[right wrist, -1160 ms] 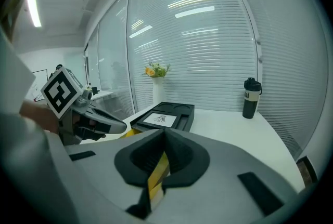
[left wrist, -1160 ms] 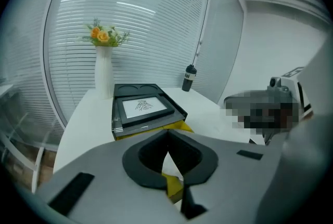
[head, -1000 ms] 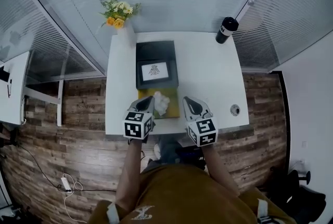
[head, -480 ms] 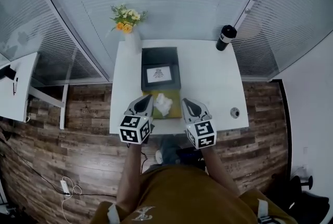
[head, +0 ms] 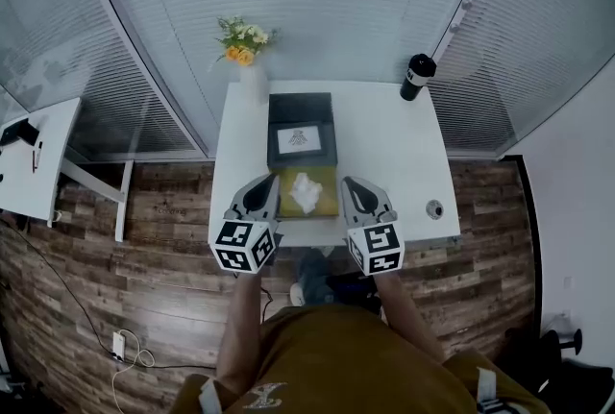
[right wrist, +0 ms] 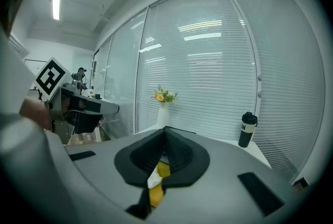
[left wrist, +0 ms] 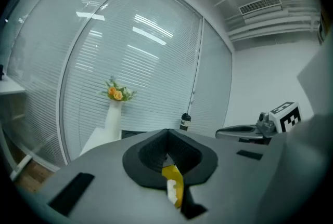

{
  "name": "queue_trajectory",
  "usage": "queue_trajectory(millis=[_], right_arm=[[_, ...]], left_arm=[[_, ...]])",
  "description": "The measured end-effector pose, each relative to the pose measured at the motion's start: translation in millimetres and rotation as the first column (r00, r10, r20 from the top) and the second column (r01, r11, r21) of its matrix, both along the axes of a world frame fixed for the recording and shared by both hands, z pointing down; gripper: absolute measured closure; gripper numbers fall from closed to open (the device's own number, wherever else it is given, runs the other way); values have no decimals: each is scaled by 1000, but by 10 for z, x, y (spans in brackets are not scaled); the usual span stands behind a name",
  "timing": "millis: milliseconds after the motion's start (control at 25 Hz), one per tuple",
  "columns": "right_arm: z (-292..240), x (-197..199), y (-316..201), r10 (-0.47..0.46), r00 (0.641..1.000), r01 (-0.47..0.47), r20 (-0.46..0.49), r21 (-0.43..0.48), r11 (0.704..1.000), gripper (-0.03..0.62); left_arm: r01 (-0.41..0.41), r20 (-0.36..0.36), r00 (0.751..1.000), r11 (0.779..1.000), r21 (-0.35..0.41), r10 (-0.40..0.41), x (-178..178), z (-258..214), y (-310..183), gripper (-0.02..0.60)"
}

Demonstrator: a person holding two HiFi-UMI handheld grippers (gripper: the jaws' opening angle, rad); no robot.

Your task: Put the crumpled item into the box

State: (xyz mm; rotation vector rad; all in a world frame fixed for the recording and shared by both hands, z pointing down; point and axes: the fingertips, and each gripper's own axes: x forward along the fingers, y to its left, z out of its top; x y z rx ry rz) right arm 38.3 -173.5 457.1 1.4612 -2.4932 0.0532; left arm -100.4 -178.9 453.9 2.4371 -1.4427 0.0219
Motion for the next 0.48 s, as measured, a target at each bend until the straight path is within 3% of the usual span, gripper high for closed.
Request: queue_trajectory(millis=[160,480], right_arm=[[-52,5,67,8,1000,-8,2,13,1000,582],[-29,-14,115,8,1000,-8,2,8,1000,582]], left_arm=[[35,-3,999,998,43,-35,-79,-99,48,558],[13,-17,1000,1000,15,-12,-57,-42,107,558]])
